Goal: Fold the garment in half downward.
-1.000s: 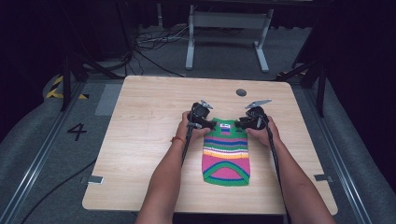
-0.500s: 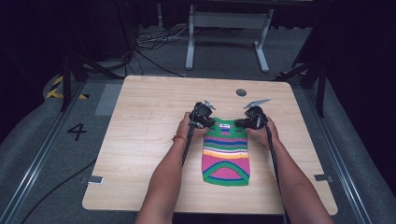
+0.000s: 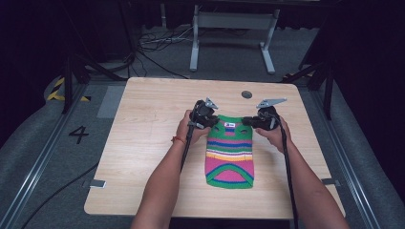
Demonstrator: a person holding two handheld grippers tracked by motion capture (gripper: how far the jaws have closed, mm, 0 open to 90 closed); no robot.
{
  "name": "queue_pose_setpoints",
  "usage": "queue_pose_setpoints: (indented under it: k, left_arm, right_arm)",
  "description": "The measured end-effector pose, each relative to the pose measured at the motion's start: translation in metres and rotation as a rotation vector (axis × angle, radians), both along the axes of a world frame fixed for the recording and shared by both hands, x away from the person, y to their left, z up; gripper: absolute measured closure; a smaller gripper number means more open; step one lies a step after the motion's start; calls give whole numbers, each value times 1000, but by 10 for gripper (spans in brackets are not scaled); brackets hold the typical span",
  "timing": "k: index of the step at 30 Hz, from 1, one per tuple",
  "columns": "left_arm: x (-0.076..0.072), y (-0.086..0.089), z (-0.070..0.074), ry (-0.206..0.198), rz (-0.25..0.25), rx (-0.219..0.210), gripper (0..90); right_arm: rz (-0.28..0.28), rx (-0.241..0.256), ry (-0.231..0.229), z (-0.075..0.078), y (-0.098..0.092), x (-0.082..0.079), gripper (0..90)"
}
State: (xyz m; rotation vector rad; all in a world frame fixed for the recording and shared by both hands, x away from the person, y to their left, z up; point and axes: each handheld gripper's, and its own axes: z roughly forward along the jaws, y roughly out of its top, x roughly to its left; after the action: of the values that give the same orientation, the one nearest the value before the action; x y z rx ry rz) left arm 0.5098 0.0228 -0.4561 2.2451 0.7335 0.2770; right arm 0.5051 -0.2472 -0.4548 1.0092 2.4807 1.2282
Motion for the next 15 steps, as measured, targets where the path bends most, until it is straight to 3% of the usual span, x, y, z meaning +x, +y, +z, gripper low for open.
queue_pose_setpoints:
  k: [5,9,15]
  left_arm:
    - [-13,7,8,-25,-26,-8,818]
    - [-26,15,14,-45,-70,-39,816]
    - [-46,23,21,-85,-131,-7,814]
  right_arm:
    - [53,8,-25,8,0,-10,840]
    - [104,7,-57,17,2,-25,840]
    - [163,9,-91,26,5,-45,840]
